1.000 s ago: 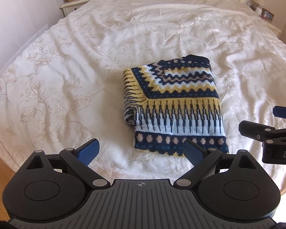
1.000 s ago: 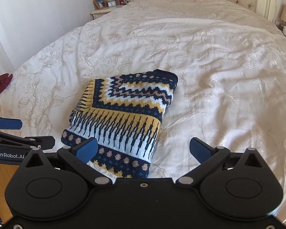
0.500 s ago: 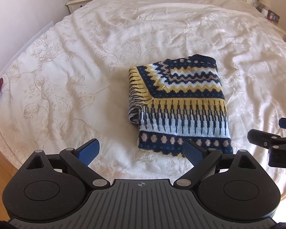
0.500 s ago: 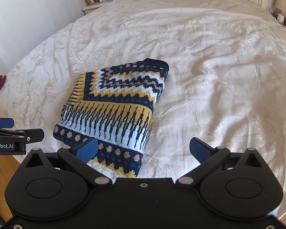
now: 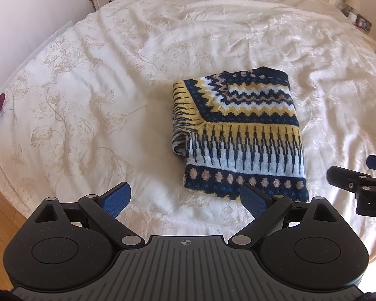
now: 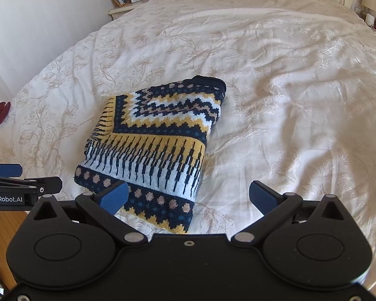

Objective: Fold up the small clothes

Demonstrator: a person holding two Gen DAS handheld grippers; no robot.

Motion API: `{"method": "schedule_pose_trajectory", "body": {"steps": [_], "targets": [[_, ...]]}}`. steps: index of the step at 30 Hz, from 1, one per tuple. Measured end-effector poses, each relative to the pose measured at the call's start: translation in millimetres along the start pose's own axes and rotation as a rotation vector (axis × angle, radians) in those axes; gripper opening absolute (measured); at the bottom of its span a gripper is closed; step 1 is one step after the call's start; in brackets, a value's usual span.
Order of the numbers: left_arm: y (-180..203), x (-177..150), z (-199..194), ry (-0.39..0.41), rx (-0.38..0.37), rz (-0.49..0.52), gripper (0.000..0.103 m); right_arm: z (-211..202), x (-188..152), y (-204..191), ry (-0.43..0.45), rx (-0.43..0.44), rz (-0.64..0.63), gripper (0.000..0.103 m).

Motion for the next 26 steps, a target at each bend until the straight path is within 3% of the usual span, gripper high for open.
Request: {"method": "schedule_pose_trajectory", "body": {"steps": [26], "targets": [[-3.5,3.4,3.1,-0.008,0.015,-0.015,0.095,9.5,-0.5,1.9,-0.039,0.015,0.037,0.102]]}}
Point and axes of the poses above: each gripper's, at about its wrist camera, not at the fingertips, and z roughly the way its jaws point, y to its right, x to its top, the point moved 4 cm from there along z, roughly the way its jaws point, and after that the axes turned 9 degrees about -x, right-handed, at the moved point
